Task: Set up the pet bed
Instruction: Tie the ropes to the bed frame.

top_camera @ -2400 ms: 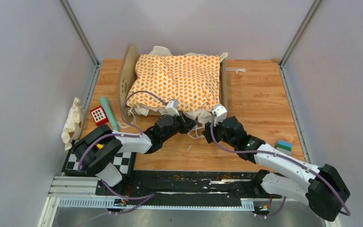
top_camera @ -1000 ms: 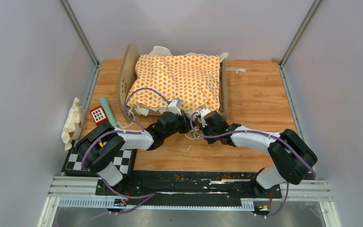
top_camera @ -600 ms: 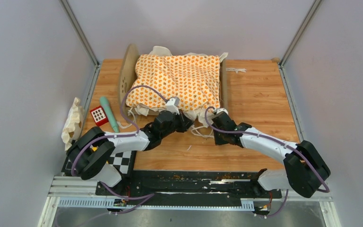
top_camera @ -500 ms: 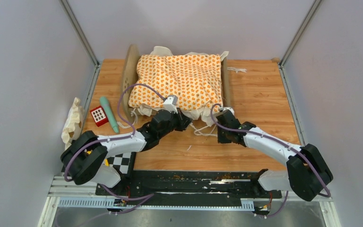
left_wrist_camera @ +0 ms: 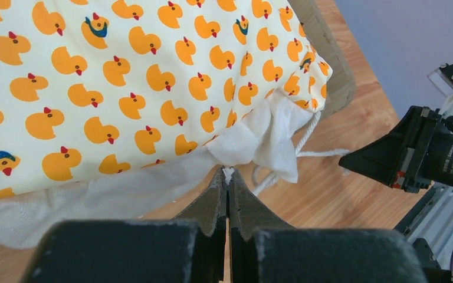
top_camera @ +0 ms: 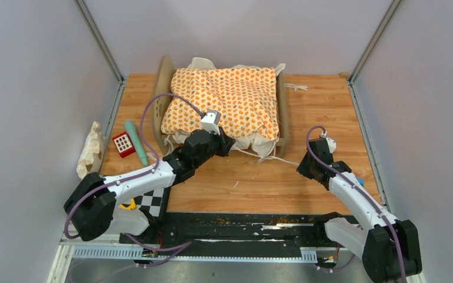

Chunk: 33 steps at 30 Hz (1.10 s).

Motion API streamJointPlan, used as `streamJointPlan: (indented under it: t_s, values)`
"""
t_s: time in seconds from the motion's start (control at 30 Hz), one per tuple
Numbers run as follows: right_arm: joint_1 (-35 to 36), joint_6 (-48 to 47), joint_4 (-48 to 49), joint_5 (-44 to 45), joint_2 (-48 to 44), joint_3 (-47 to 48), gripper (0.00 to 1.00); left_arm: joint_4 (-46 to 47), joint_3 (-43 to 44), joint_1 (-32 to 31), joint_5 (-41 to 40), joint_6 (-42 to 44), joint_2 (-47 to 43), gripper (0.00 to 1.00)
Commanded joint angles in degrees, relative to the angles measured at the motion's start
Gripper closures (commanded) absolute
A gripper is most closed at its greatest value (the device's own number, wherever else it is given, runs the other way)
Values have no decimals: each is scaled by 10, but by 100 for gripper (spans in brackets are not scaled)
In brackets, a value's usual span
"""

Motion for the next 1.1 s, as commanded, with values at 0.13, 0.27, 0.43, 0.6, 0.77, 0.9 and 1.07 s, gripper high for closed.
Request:
streamJointPlan:
  t_s: [0.13, 0.27, 0.43, 0.6, 0.77, 0.9, 1.07]
  values:
    - [-125, -5, 60, -27, 54, 3, 100, -35, 98, 1, 64, 70, 11, 100]
    - [-177, -8, 78, -31, 73, 6, 100, -75, 139, 1, 71, 102, -9, 100]
    - [-210, -12, 82, -15, 79, 6, 100, -115, 149, 1, 45, 126, -54, 100]
    - [-246, -34, 83, 9, 83, 0, 100, -138, 137, 1, 58, 126, -93, 100]
    - [-296, -54, 91, 13, 88, -2, 100, -177, 142, 1, 146, 136, -87, 100]
    - [-328, -63, 90, 16, 93, 12, 100, -204, 136, 0, 196, 145, -67, 100]
    - [-347, -74, 88, 51, 100, 23, 100, -201, 103, 0, 194, 156, -88, 100]
